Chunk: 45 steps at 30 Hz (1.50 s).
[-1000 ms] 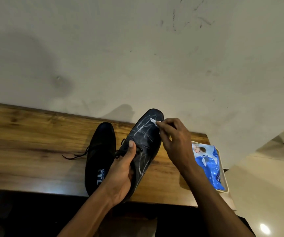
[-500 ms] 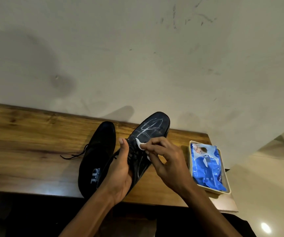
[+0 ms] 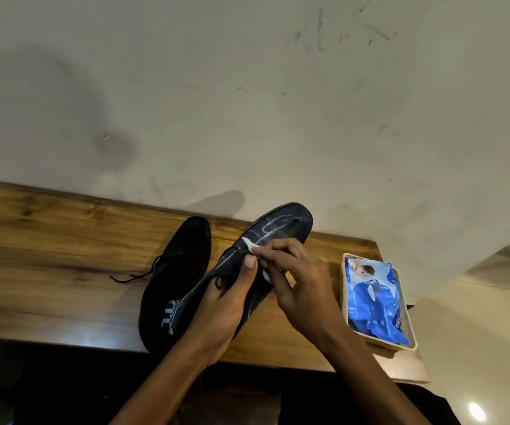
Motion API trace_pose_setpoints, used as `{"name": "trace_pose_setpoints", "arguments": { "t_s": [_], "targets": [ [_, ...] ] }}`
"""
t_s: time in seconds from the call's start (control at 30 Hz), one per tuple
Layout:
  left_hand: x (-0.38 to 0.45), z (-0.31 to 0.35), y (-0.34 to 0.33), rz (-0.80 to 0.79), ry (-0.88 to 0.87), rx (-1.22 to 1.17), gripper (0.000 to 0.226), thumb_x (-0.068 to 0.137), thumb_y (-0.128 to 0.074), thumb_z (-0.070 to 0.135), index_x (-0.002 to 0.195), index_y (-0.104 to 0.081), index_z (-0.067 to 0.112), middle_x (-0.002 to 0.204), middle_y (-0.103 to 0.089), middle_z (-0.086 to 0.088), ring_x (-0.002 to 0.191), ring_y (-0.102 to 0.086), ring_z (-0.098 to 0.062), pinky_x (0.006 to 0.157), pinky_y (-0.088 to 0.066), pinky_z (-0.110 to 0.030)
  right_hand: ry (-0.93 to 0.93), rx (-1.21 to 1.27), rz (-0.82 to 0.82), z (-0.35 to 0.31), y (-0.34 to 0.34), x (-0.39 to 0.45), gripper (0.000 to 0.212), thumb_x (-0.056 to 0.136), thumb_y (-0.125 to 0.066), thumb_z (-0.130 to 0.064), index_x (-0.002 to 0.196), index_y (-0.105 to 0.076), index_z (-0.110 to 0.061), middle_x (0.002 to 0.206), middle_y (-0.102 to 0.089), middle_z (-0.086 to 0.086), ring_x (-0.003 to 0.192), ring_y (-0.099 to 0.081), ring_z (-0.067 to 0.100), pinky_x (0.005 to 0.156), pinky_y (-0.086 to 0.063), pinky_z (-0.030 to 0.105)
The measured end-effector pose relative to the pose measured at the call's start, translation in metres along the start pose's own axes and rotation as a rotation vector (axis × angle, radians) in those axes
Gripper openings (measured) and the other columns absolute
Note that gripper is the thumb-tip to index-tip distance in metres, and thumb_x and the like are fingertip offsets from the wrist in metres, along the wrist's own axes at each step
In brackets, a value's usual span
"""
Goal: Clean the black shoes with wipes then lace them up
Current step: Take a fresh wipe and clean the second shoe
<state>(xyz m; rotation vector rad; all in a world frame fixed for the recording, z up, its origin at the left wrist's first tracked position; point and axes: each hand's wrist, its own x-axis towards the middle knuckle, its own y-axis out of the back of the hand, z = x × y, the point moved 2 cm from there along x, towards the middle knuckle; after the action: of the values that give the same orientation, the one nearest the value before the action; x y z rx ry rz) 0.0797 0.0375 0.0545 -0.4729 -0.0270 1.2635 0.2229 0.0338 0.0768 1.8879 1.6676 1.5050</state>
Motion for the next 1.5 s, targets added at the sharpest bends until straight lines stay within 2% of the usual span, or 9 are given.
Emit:
{"name": "trace_pose_setpoints", "arguments": {
  "t_s": [0.1, 0.3, 0.43, 0.73, 0.83, 0.93, 1.1, 1.3, 1.5],
  "targets": [
    [-0.003, 0.0, 0.0, -0.019, -0.036, 0.098, 0.053, 0.081, -0.068, 0.056, 0.128, -0.059, 0.033, 0.122, -0.07, 0.01, 0.117, -0.063, -0.007, 0.105, -0.046, -0.036, 0.04, -0.113, 0.014, 0.014, 0.004, 0.005, 0.029, 0.092, -0.066, -0.006, 0.12, -0.071, -0.009, 0.115, -0.062, 0.006, 0.104, -0.059, 0.017, 0.087, -0.051, 0.024],
    [-0.006, -0.006, 0.005, -0.015, 0.019, 0.294, 0.093, 0.055, -0.075, 0.078, 0.133, -0.053, 0.033, 0.128, -0.065, 0.013, 0.12, -0.06, -0.006, 0.105, -0.047, -0.039, -0.141, -0.251, 0.247, 0.052, 0.025, 0.023, 0.03, 0.091, -0.066, 0.001, 0.119, -0.072, -0.007, 0.107, -0.062, 0.009, 0.095, -0.061, 0.025, 0.076, -0.055, 0.037],
    [-0.003, -0.008, 0.005, 0.039, 0.079, 0.358, 0.073, 0.072, -0.078, 0.057, 0.132, -0.05, 0.027, 0.128, -0.06, 0.01, 0.12, -0.056, -0.009, 0.106, -0.045, -0.042, -0.085, -0.112, 0.107, 0.014, 0.005, 0.014, 0.028, 0.092, -0.066, 0.0, 0.116, -0.074, -0.011, 0.11, -0.063, 0.002, 0.099, -0.061, 0.014, 0.086, -0.046, 0.011],
    [-0.009, -0.005, 0.004, 0.063, 0.075, 0.465, 0.026, 0.092, -0.067, 0.033, 0.105, -0.044, 0.034, 0.104, -0.055, 0.021, 0.094, -0.051, 0.008, 0.073, -0.039, -0.013, -0.044, -0.253, 0.107, 0.037, 0.016, 0.018, 0.031, 0.088, -0.066, 0.004, 0.116, -0.073, -0.007, 0.11, -0.065, 0.01, 0.102, -0.061, 0.026, 0.086, -0.052, 0.033],
    [-0.011, -0.004, 0.003, 0.061, 0.078, 0.554, 0.022, 0.093, -0.065, 0.038, 0.092, -0.044, 0.034, 0.103, -0.058, 0.014, 0.094, -0.056, 0.0, 0.08, -0.046, -0.023, -0.139, -0.294, 0.197, 0.047, 0.023, 0.02, 0.03, 0.088, -0.066, 0.005, 0.115, -0.074, -0.006, 0.106, -0.066, 0.01, 0.097, -0.063, 0.027, 0.081, -0.054, 0.033],
    [-0.009, -0.002, 0.001, 0.066, 0.064, 0.646, 0.017, 0.093, -0.063, 0.041, 0.099, -0.051, 0.03, 0.104, -0.064, 0.002, 0.092, -0.062, -0.013, 0.086, -0.051, -0.036, -0.123, -0.143, 0.12, 0.021, 0.011, 0.017, 0.03, 0.091, -0.065, 0.003, 0.116, -0.075, -0.011, 0.109, -0.066, 0.004, 0.098, -0.064, 0.019, 0.084, -0.047, 0.015],
    [-0.012, 0.001, 0.002, 0.085, 0.04, 0.739, 0.018, 0.097, -0.059, 0.037, 0.087, -0.044, 0.034, 0.093, -0.055, 0.008, 0.081, -0.052, -0.001, 0.072, -0.046, -0.021, 0.01, -0.059, -0.025, -0.001, 0.006, 0.015, 0.032, 0.09, -0.066, 0.003, 0.117, -0.074, -0.012, 0.114, -0.065, 0.001, 0.108, -0.06, 0.014, 0.089, -0.049, 0.021],
    [-0.015, -0.002, 0.002, 0.037, -0.049, 0.877, 0.026, 0.099, -0.054, 0.034, 0.076, -0.048, 0.026, 0.072, -0.05, 0.004, 0.062, -0.048, -0.004, 0.054, -0.041, -0.014, -0.149, -0.305, 0.159, 0.05, 0.025, 0.026, 0.029, 0.088, -0.059, -0.002, 0.111, -0.076, -0.008, 0.106, -0.067, 0.009, 0.098, -0.064, 0.028, 0.082, -0.048, 0.027],
    [-0.013, -0.001, 0.0, -0.107, -0.024, 1.078, 0.027, 0.1, -0.052, 0.018, 0.076, -0.043, 0.027, 0.073, -0.046, 0.01, 0.062, -0.045, -0.003, 0.056, -0.038, -0.012, -0.077, -0.154, 0.016, 0.002, 0.012, 0.022, 0.031, 0.085, -0.056, -0.002, 0.106, -0.077, -0.013, 0.106, -0.069, 0.001, 0.1, -0.062, 0.018, 0.087, -0.04, 0.013]
  ]
}}
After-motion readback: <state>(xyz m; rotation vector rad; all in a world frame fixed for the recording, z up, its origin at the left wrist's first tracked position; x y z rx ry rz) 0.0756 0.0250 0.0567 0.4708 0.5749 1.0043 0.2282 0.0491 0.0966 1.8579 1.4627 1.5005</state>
